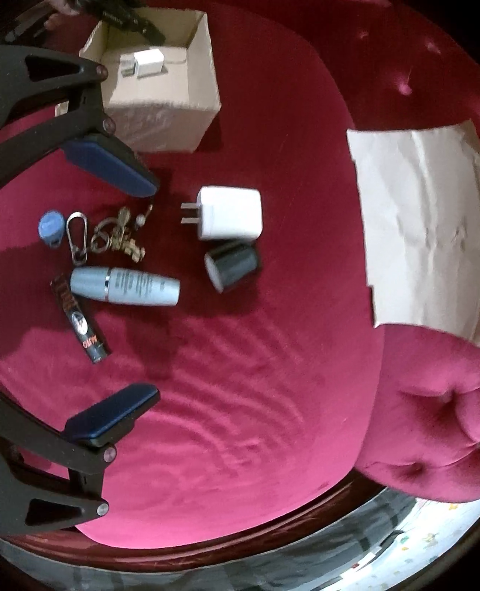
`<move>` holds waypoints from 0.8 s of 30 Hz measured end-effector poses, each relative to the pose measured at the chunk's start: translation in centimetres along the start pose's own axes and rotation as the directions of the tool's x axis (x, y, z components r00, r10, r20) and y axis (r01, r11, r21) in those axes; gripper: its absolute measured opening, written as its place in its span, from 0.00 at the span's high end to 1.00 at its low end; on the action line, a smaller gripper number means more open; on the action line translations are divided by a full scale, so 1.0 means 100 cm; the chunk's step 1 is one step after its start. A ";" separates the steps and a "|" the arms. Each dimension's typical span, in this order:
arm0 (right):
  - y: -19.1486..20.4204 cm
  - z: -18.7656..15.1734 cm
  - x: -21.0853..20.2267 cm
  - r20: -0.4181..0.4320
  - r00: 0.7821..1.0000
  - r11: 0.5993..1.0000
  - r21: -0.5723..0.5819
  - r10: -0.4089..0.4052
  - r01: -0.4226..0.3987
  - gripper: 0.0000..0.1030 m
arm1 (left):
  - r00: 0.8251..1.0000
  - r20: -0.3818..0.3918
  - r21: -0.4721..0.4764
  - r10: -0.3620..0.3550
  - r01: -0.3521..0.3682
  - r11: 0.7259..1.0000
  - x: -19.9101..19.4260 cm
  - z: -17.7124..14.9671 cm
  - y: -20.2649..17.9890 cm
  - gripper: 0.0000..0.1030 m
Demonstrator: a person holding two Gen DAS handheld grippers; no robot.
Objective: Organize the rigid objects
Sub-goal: 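Move the right gripper back to the light-blue bottle and grasp it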
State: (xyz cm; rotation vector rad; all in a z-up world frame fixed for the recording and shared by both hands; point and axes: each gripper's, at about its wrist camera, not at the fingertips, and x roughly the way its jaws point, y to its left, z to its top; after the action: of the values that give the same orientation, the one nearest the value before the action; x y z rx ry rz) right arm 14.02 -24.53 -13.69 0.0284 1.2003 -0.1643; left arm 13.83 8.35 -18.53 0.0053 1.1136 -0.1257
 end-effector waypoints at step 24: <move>-0.017 -0.016 0.052 -0.062 0.998 0.999 0.032 0.003 -0.001 0.01 | 1.000 0.002 0.003 0.004 -0.004 1.000 0.000 -0.001 -0.001 0.95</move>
State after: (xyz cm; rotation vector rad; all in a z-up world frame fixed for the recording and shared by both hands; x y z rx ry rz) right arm 14.16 -26.58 -18.99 0.0631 1.2590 -0.1826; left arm 13.78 8.29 -18.56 0.0105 1.1110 -0.1237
